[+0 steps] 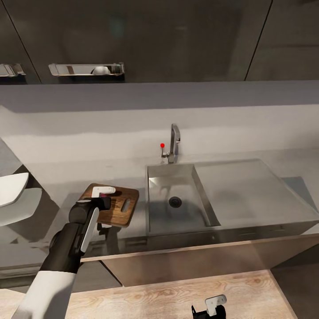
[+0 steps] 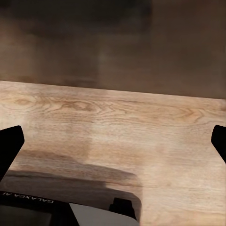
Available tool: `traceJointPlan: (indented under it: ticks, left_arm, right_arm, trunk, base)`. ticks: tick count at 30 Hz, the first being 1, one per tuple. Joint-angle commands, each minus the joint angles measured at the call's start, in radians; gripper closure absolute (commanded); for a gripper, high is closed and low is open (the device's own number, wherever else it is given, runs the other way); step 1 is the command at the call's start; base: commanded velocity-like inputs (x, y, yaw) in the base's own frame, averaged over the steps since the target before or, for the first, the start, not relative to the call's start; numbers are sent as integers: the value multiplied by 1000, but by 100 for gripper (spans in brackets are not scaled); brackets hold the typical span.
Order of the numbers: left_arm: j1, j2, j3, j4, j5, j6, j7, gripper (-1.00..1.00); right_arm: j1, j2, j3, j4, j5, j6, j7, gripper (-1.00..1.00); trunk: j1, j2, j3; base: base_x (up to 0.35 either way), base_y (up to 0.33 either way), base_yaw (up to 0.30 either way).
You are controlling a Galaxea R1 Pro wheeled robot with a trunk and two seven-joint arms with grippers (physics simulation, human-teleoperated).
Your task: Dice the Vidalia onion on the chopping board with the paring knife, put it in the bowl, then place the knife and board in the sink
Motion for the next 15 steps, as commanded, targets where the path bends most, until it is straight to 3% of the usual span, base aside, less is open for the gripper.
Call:
traceJointPlan:
  ticks: [1, 15]
  left_arm:
    - [-1, 0, -1, -1, -2, 5, 1, 100]
    - [-1, 0, -1, 0, -3, 5, 2, 100]
  right_arm:
    - [-1, 0, 2, 1, 10, -2, -6, -100]
    - [-1, 0, 3, 1, 10, -1, -6, -100]
  trunk:
    - [1, -2, -2]
    - [1, -2, -2]
  base:
    - [0, 0, 0]
    - [0, 0, 0]
